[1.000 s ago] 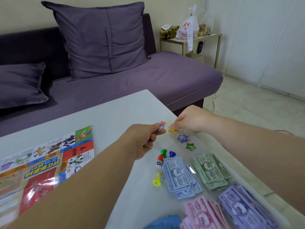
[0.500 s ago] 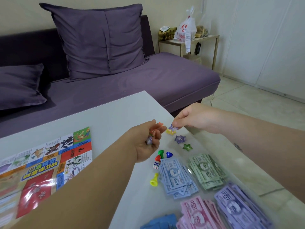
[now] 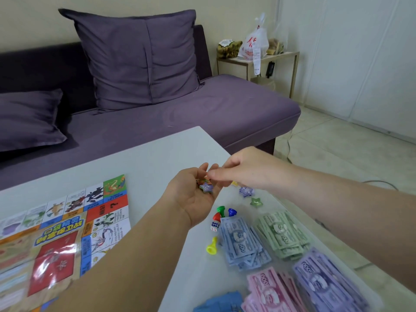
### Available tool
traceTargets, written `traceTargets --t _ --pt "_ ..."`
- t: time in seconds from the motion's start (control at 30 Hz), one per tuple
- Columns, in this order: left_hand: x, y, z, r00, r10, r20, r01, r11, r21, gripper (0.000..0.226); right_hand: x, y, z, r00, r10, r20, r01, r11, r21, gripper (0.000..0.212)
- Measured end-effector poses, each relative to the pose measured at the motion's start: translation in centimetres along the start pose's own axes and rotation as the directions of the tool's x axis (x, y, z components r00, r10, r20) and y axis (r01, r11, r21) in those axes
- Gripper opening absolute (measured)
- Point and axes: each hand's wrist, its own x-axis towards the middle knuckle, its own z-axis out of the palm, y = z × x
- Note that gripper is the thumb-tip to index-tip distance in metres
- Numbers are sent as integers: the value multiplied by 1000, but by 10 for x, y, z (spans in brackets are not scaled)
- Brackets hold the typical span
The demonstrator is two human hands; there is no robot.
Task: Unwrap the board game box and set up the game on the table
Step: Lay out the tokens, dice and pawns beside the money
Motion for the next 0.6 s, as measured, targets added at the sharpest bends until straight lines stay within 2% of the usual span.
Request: traceTargets --t 0.1,0.27,0.43,0.5,0.6 --pt "2 -4 2 997 69 -45 -69 998 -5 33 1 -1 13 997 69 19 -70 996 60 38" --pt "0 -7 7 988 145 -55 -148 987 -63 41 7 -2 25 987 161 4 -157 952 263 23" --pt "-1 -6 7 982 179 -63 -184 979 -89 40 12 2 22 984 152 89 -175 892 416 13" --pt "-2 -3 4 978 192 -77 -197 978 -66 39 11 8 9 987 128 101 -156 917 366 8" --pt "-3 1 -3 977 191 -98 -194 981 -18 38 8 26 -16 984 143 105 -152 985 81 8"
